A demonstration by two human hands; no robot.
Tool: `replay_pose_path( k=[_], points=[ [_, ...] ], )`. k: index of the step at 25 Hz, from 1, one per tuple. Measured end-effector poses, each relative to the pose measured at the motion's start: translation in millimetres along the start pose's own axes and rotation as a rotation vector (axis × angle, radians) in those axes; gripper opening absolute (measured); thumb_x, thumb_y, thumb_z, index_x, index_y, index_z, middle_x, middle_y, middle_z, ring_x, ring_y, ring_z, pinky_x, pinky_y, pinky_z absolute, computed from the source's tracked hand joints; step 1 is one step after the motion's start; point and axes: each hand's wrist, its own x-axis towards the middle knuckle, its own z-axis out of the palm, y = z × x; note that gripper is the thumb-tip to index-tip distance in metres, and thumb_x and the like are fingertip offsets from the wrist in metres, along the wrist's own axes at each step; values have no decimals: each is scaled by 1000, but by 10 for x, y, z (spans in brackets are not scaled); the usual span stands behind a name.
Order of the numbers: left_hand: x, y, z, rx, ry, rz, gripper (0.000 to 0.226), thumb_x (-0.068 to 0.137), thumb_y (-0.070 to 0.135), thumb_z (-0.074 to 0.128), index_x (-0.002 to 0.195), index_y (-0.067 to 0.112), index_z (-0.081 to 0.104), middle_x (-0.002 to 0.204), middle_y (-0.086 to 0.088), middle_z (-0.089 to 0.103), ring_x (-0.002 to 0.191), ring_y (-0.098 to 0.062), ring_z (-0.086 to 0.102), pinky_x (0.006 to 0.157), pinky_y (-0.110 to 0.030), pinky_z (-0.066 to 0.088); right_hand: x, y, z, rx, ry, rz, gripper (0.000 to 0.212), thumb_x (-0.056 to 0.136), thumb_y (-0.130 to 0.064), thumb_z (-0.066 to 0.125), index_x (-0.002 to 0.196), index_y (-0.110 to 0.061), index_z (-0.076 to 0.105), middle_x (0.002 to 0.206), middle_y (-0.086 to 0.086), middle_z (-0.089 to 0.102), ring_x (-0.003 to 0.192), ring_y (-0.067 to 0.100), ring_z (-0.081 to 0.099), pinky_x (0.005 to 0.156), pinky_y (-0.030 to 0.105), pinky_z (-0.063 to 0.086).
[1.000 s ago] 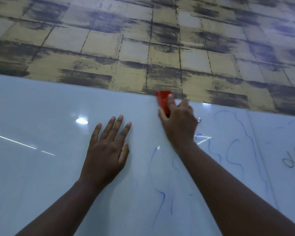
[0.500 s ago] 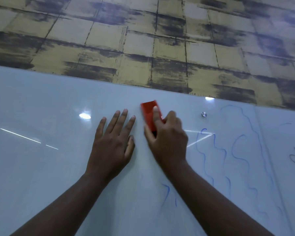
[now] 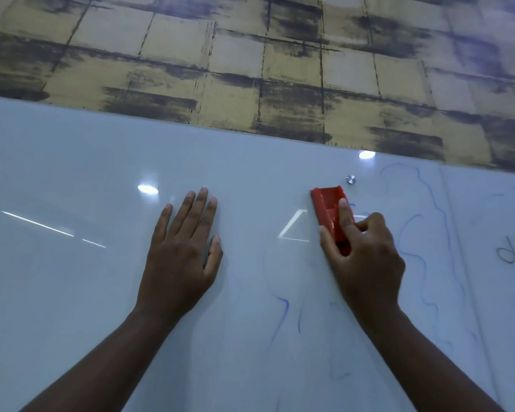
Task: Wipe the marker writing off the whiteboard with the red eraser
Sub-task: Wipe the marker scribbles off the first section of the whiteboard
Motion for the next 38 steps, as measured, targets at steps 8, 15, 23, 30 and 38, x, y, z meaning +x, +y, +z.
replay_pose_path(
  k=[8, 15, 23, 30, 38],
  points=[
    [-129, 61, -48, -22, -4, -33, 61, 105, 27, 38, 162, 7, 39, 172, -10, 32, 161, -23, 26, 131, -51, 22, -469, -586, -15, 111, -22, -102, 56, 95, -42, 63, 143, -15, 61, 91, 12, 53, 77, 32, 55, 57, 39, 50],
    [-267, -2, -142, -109, -38, -11, 59, 106, 20, 37, 163, 8, 38, 173, -8, 29, 163, -19, 21, 132, -50, 20, -691, -309, -200, 140, -114, -475, 54, 97, -43, 59, 144, -16, 62, 92, 11, 59, 75, 31, 57, 55, 38, 49],
    [-554, 75, -225, -134, -51, -35, 56, 107, 15, 39, 163, 7, 38, 174, -9, 28, 163, -23, 20, 132, -54, 16, -762, 290, -426, 133, -177, -76, 68, 95, -38, 73, 155, -19, 47, 104, 11, 59, 89, 29, 52, 76, 47, 46],
    [-751, 60, -289, -254, -74, -43, 57, 104, 3, 43, 161, 4, 41, 171, -11, 33, 162, -26, 23, 132, -54, 17, -1031, -717, -417, 253, -278, -222, 64, 79, -36, 75, 139, -16, 65, 107, 7, 62, 96, 33, 55, 77, 42, 42],
    [-1016, -28, -421, -245, -109, 6, 56, 105, -2, 41, 161, 2, 40, 171, -13, 33, 162, -28, 25, 131, -55, 22, -864, -306, -560, 180, -332, -241, 61, 80, -44, 78, 136, -22, 67, 105, 5, 64, 93, 34, 59, 73, 43, 52]
  ],
)
